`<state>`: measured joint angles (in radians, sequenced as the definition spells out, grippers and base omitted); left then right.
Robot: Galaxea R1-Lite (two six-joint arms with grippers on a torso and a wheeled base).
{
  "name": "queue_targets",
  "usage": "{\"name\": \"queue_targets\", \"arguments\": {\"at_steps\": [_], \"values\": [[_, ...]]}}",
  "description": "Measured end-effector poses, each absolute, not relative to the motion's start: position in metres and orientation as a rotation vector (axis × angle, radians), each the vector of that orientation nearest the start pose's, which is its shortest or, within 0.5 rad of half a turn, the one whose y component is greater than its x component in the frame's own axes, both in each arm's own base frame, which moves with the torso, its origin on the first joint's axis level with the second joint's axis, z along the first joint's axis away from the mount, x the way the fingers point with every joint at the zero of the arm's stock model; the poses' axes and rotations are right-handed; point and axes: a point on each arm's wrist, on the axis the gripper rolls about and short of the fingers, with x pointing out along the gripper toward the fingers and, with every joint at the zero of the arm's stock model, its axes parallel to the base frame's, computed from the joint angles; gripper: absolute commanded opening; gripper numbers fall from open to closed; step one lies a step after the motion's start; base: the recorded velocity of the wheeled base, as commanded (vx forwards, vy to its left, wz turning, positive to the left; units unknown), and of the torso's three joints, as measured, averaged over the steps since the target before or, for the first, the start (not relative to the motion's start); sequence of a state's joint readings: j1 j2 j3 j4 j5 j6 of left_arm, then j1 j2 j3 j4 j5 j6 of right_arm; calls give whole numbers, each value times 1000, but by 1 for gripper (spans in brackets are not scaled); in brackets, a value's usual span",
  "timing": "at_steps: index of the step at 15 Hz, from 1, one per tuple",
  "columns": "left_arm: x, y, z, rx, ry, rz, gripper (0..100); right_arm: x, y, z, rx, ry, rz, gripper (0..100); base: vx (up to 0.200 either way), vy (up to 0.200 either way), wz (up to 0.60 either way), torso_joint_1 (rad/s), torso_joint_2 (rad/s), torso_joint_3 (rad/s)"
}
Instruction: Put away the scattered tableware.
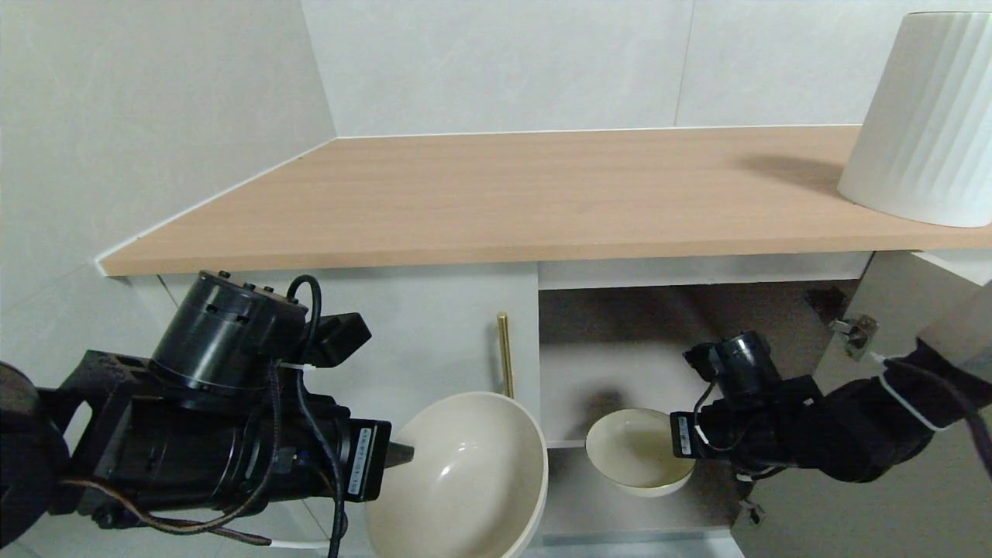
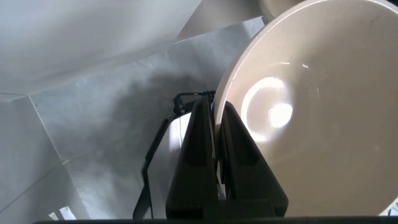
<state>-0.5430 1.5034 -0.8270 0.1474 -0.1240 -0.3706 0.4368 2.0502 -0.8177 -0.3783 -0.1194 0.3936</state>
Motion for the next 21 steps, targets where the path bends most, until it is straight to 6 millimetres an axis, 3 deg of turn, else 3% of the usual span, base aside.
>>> {"name": "queue_targets", "arguments": {"at_steps": [3,8,21], "values": [[198,-123,173,-163,924,-467,0,329,138,18,175,747,48,0,0,0,0,0,0,0],[199,-123,172,-161,928,-465,0,349,132,-11,169,685,-91,0,0,0,0,0,0,0],[201,-125,168,-158,945,-459,0,387,136,-19,208,597,-180,0,0,0,0,0,0,0]]}}
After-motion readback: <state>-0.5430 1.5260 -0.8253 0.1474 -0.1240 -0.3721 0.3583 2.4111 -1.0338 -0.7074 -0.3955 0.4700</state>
